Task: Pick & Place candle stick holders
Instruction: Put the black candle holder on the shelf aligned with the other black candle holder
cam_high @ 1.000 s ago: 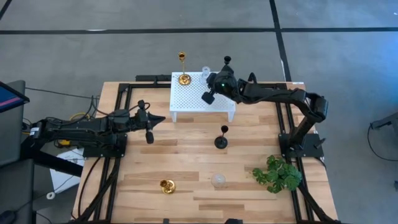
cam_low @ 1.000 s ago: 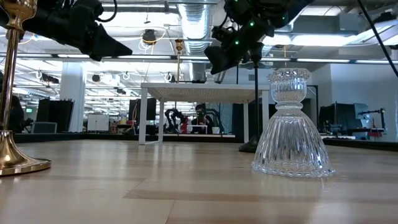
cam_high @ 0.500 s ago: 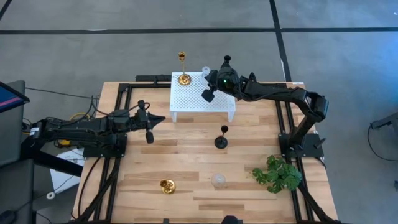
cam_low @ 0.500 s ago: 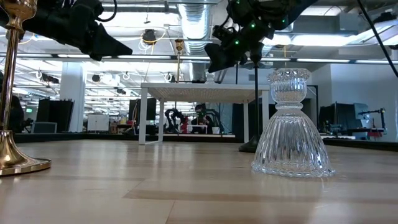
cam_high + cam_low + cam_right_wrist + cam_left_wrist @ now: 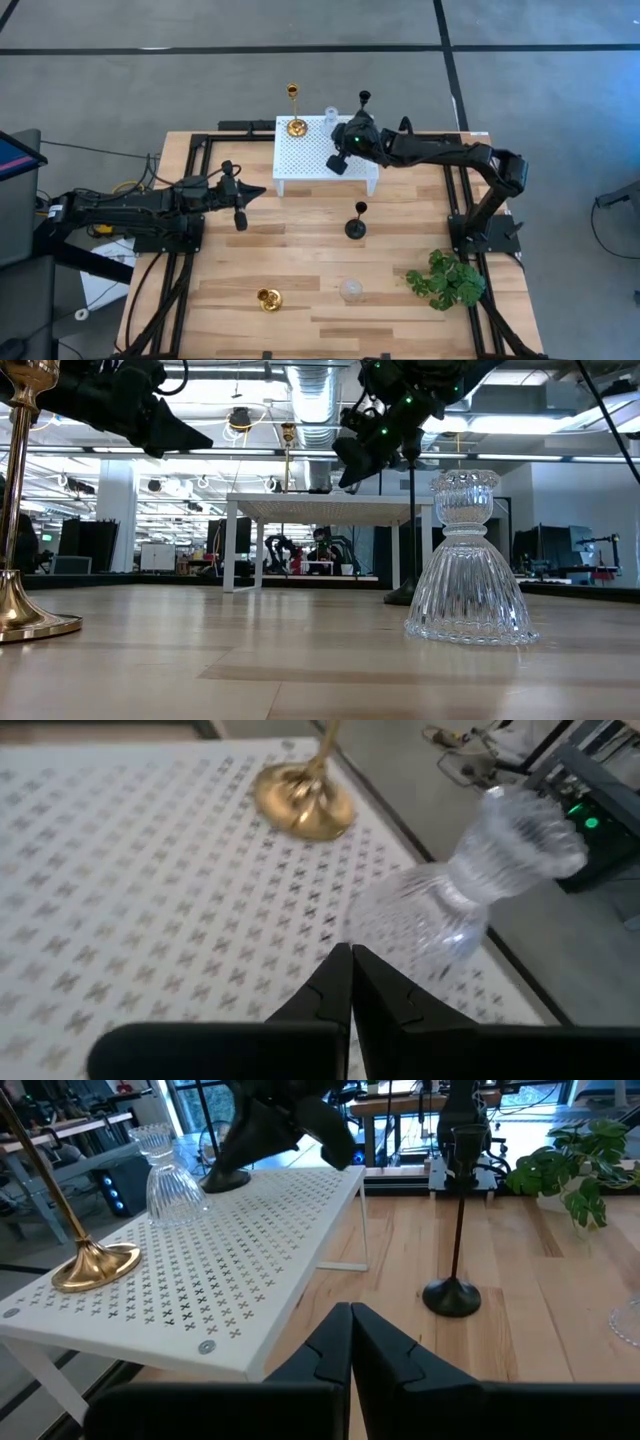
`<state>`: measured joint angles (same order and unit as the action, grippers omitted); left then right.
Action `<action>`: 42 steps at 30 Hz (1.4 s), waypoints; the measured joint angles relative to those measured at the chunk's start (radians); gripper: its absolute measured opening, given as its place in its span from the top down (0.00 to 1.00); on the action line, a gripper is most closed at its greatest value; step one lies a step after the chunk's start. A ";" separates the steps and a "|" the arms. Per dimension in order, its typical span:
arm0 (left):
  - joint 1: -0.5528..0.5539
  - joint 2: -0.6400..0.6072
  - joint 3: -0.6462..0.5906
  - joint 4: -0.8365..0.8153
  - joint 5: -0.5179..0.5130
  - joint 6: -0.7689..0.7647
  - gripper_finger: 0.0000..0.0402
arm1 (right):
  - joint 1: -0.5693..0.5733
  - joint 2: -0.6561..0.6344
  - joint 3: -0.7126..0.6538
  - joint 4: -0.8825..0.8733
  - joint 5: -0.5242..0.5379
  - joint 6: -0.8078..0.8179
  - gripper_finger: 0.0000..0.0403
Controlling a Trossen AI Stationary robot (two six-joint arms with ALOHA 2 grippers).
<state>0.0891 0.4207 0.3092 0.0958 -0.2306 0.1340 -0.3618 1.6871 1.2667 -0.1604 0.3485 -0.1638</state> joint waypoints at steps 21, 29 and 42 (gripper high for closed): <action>0.000 0.000 0.000 -0.005 0.000 0.000 0.98 | 0.112 -0.395 -0.099 -0.352 0.031 0.019 1.00; 0.000 0.000 0.000 -0.005 0.000 0.022 0.98 | 0.203 -0.670 -0.459 -0.199 -0.024 0.154 1.00; 0.000 0.000 0.000 0.002 0.000 0.022 0.98 | 0.380 -0.733 -0.763 0.001 -0.291 0.278 1.00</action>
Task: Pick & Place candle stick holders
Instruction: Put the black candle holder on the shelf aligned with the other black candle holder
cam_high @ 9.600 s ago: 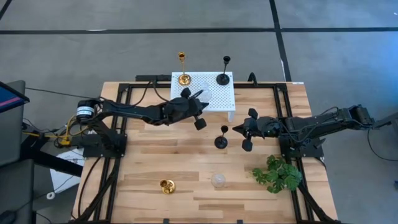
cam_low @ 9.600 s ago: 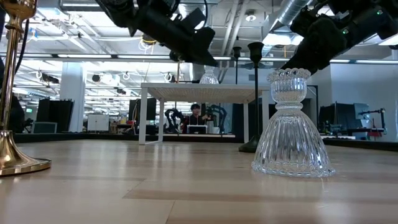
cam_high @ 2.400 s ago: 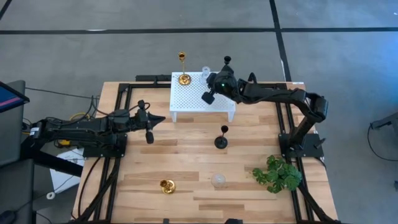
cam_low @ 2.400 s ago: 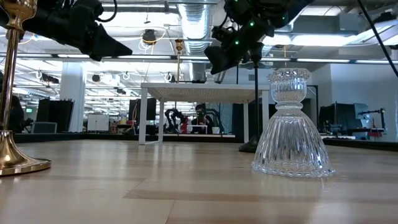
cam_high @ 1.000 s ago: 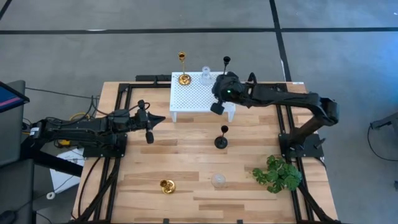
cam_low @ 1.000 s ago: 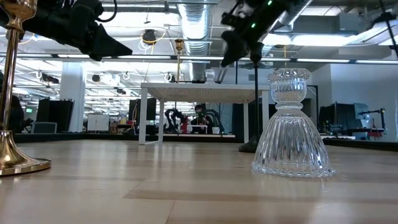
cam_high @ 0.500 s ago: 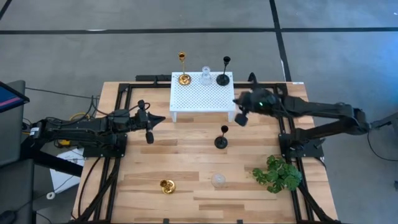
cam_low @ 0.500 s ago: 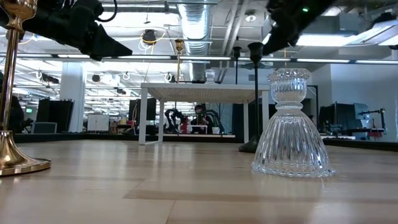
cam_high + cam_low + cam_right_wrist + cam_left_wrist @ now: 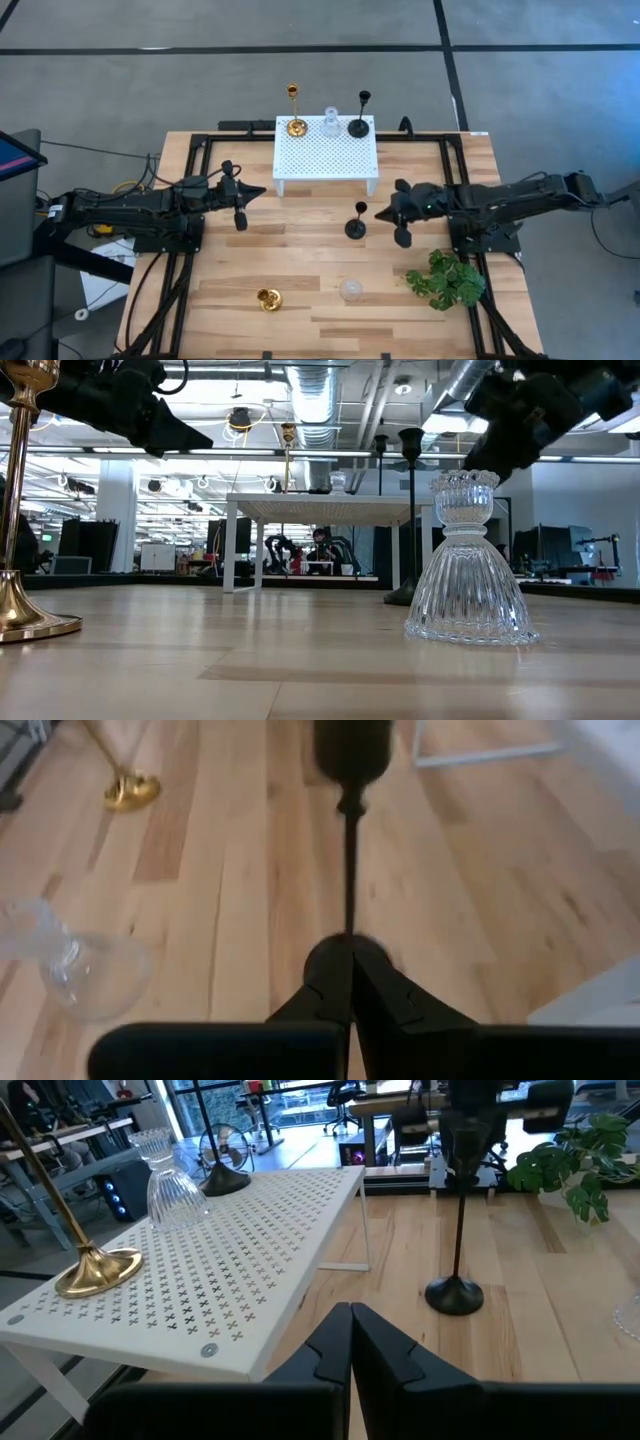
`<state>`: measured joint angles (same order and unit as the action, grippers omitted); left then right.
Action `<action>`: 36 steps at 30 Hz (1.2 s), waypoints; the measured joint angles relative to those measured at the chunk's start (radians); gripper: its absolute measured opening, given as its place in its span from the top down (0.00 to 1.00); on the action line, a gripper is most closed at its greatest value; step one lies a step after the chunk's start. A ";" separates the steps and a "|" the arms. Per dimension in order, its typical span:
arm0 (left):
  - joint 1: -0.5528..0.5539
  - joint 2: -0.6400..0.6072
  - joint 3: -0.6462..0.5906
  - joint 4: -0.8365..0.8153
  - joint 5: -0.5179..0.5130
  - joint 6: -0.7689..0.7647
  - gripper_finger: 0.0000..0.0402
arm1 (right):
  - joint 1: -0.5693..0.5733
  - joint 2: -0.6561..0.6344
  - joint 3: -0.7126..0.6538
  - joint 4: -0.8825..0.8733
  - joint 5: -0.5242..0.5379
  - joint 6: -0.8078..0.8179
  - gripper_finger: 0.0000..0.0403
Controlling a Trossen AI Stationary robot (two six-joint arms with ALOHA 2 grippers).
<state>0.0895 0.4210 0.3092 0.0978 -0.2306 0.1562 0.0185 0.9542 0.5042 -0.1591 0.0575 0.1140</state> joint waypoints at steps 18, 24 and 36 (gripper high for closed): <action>0.000 0.000 0.000 0.000 0.000 -0.003 0.98 | -0.026 0.255 -0.004 0.265 0.047 0.063 0.51; 0.000 0.000 0.000 0.000 0.000 -0.004 0.98 | -0.026 0.308 -0.004 0.365 0.030 0.064 0.40; 0.000 0.000 0.000 -0.002 0.000 -0.004 0.98 | -0.026 0.327 0.001 0.424 0.014 0.090 0.86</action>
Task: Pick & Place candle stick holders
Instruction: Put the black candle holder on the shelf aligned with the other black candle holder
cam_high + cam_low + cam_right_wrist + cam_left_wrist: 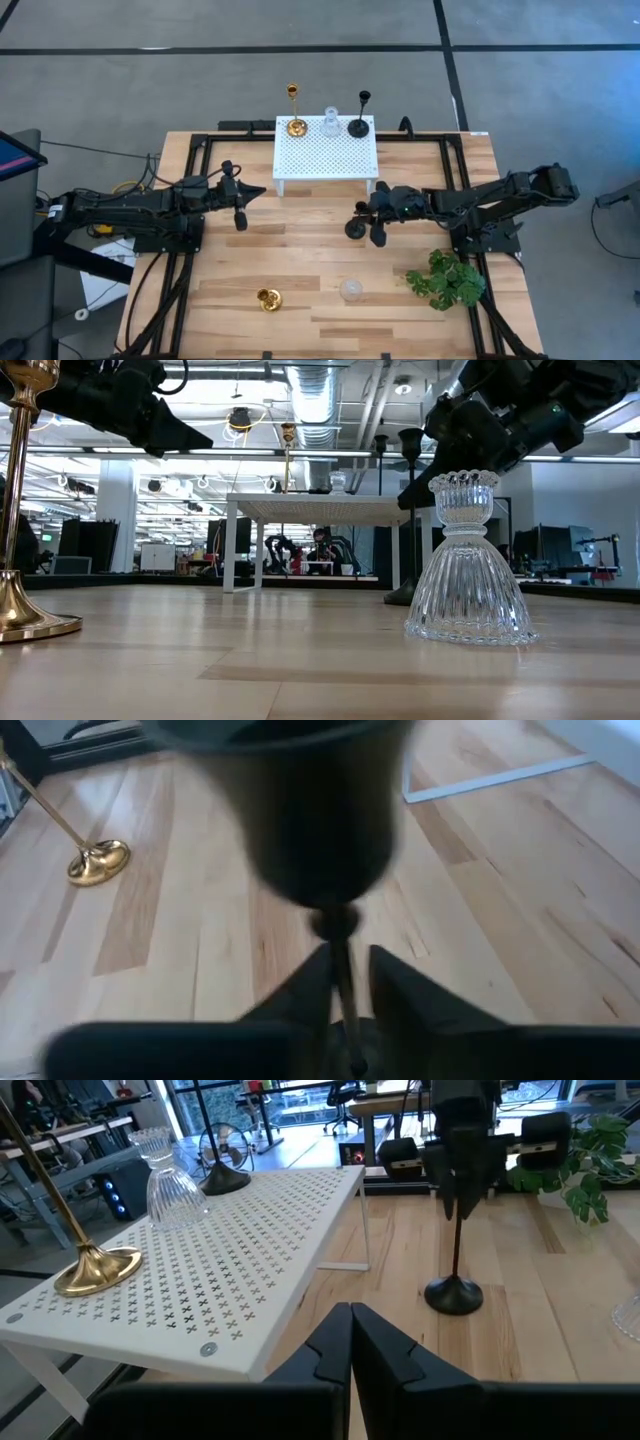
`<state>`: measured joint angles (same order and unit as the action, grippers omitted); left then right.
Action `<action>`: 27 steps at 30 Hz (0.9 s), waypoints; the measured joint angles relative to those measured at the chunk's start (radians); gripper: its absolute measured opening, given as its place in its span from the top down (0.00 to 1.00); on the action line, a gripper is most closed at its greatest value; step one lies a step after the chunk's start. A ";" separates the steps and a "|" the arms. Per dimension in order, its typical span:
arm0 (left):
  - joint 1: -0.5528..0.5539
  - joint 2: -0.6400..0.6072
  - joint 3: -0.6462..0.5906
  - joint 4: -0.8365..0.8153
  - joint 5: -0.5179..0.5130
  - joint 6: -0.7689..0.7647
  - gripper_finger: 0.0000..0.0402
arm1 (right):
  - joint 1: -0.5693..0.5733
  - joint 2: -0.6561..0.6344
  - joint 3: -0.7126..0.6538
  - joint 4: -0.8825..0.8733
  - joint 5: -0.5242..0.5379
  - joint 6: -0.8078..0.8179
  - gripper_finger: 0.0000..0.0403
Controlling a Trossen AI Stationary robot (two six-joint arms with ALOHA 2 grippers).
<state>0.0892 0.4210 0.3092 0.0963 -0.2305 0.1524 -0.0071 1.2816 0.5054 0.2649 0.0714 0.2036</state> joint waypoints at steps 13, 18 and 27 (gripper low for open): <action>0.000 0.000 0.000 -0.002 0.000 0.000 0.98 | 0.001 0.000 0.334 -0.405 -0.008 -0.030 0.98; 0.000 0.000 0.000 -0.002 0.000 0.000 0.98 | -0.006 -0.001 0.522 -0.571 0.022 -0.118 0.99; 0.000 0.000 0.000 -0.002 0.000 -0.001 0.98 | -0.141 -0.002 0.718 -0.676 0.059 -0.282 0.99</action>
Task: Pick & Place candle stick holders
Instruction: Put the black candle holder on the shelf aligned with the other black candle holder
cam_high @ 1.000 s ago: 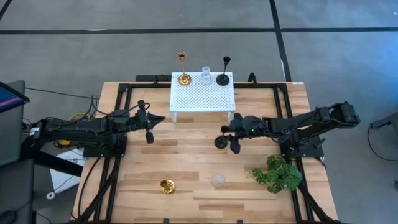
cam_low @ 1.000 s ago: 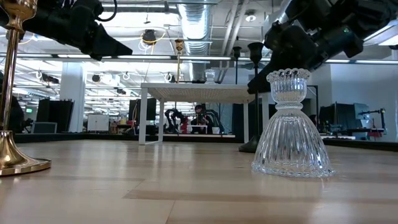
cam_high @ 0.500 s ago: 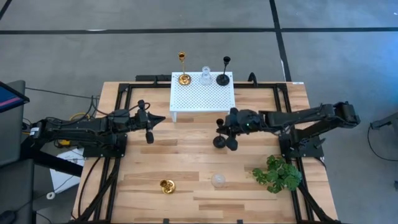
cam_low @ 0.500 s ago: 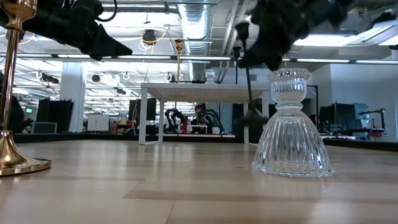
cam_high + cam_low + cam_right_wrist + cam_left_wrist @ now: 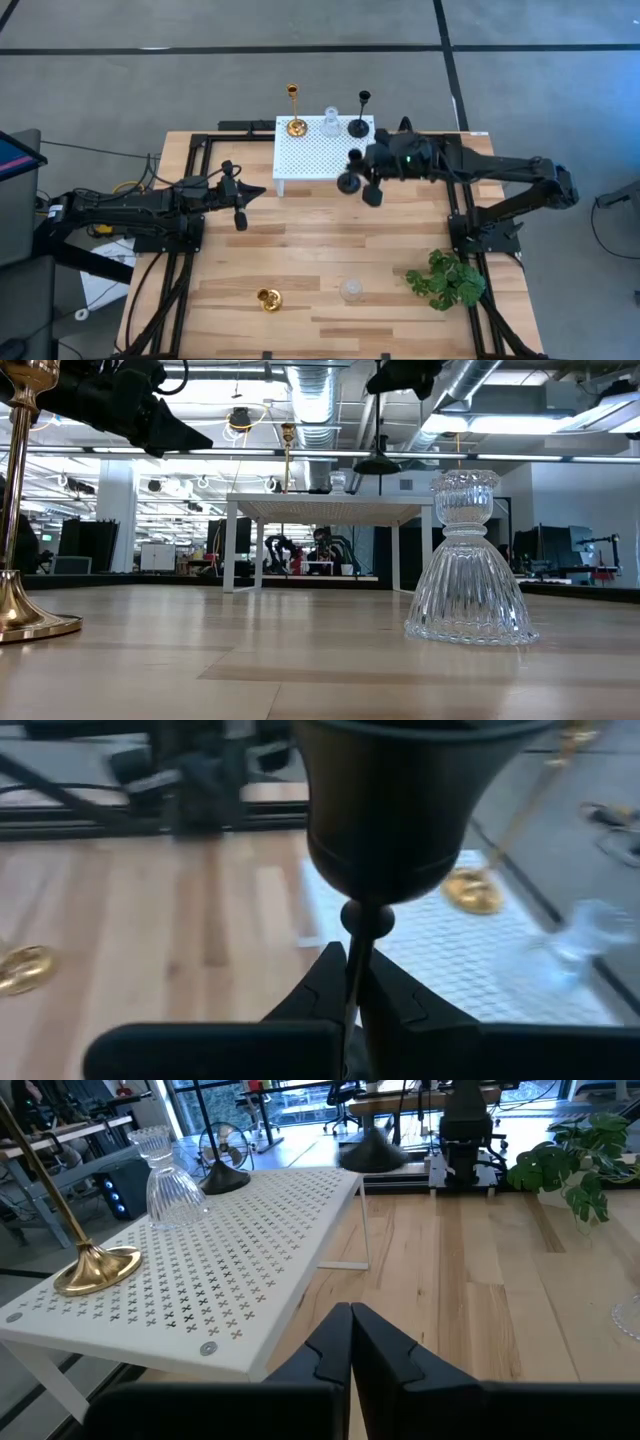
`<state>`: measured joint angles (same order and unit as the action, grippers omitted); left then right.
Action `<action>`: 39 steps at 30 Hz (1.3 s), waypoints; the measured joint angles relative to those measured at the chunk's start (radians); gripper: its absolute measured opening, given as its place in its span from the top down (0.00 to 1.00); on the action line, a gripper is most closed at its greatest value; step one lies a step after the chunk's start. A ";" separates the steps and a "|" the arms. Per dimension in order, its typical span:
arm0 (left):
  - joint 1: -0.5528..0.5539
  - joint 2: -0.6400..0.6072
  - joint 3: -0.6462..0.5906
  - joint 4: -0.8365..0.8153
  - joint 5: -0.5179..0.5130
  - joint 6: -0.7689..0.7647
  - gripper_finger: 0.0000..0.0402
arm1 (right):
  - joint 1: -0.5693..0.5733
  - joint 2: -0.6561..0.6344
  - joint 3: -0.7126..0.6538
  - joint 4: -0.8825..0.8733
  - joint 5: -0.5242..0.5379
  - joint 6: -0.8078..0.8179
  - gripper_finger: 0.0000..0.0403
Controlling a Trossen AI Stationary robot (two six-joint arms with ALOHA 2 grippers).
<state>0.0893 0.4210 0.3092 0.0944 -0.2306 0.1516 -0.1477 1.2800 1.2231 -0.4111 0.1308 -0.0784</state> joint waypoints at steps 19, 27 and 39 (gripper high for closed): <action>0.000 0.000 0.000 0.000 0.000 0.000 0.98 | -0.395 0.001 -0.012 0.026 -0.258 -0.022 1.00; 0.000 0.000 0.000 0.000 0.000 0.000 0.98 | -0.415 0.023 -0.021 0.025 -0.315 -0.010 1.00; 0.000 0.000 0.000 0.000 0.000 0.000 0.98 | -0.425 0.104 -0.014 0.058 -0.322 -0.026 1.00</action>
<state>0.0892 0.4207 0.3092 0.0945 -0.2302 0.1514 -0.5726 1.3844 1.2089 -0.3528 -0.1908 -0.1041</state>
